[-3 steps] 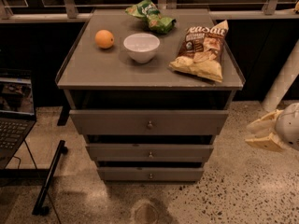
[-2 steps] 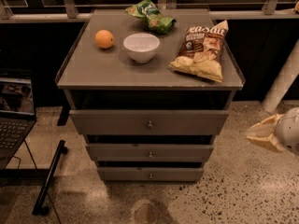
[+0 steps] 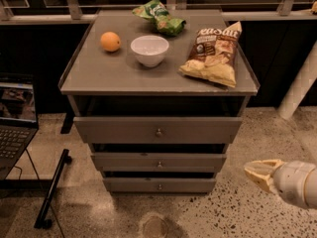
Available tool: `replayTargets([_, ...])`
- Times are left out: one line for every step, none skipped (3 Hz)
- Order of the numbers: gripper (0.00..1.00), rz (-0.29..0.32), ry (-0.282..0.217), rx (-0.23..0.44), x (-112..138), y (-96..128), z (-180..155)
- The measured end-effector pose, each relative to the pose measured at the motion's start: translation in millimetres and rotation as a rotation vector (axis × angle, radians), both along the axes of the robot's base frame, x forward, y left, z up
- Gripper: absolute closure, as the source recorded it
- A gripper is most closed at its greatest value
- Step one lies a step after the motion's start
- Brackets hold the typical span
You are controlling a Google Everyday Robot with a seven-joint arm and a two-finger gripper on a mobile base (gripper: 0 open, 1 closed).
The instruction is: Open middle drawer
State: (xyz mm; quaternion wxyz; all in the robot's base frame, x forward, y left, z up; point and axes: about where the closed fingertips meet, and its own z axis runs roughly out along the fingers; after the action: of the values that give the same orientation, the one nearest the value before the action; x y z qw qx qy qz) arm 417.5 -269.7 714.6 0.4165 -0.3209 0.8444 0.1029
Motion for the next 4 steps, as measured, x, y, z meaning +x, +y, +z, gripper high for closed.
replayTargets([1.00, -0.112, -0.099, 0.161, 31, 7, -30])
replayTargets([1.00, -0.209, -0.175, 0.186, 71, -7, -43])
replayTargets([1.00, -0.228, -0.178, 0.181, 75, -10, -46])
replayTargets([1.00, -0.229, -0.194, 0.176, 74, -3, -55])
